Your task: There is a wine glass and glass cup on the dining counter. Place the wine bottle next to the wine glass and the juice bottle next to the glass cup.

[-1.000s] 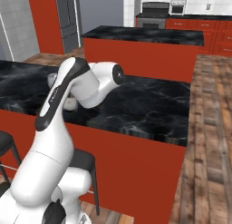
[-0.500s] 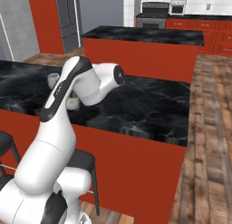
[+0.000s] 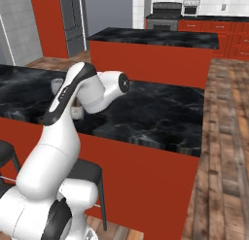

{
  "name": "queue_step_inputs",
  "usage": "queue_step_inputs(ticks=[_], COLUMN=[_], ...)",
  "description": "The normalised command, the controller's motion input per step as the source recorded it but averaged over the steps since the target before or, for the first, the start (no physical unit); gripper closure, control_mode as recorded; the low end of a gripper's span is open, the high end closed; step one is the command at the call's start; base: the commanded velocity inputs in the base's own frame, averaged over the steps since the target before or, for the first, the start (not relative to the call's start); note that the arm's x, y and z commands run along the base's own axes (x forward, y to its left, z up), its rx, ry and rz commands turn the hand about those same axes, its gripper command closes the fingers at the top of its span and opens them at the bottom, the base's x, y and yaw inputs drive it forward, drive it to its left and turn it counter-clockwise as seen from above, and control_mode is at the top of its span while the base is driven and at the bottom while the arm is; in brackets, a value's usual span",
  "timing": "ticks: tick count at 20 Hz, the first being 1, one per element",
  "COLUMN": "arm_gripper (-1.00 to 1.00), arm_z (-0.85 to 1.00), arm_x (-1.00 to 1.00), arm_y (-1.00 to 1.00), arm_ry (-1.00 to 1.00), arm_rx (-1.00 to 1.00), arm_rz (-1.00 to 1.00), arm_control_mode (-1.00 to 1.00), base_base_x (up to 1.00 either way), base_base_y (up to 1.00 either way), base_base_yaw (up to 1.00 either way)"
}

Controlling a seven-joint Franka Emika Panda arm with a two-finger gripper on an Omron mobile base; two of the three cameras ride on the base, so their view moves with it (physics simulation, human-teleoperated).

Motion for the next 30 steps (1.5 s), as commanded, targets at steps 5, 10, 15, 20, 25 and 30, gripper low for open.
queue_step_inputs(ticks=[5, 10, 15, 20, 25, 30], arm_gripper=[1.0, 1.0, 1.0, 1.0, 1.0, 1.0], arm_z=[-0.13, -0.06, -0.02, -0.02, -0.09, -0.15], arm_x=[0.21, 0.27, 0.26, 0.25, 0.19, 0.14], arm_y=[0.09, 0.05, 0.0, 0.0, 0.0, 0.0], arm_ry=[0.0, 0.0, 0.0, 0.0, 0.0, -0.01], arm_rx=[0.0, -0.02, -0.05, -0.07, -0.02, 0.0], arm_rz=[0.0, 0.0, 0.0, 0.0, 0.0, 0.0], arm_control_mode=[-1.0, -1.0, -1.0, -1.0, -1.0, -1.0], base_base_x=[0.0, 0.0, 0.0, 0.0, 0.0, 0.0], base_base_y=[0.0, 0.0, 0.0, 0.0, 0.0, 0.0], base_base_yaw=[0.0, 0.0, 0.0, 0.0, 0.0, 0.0])
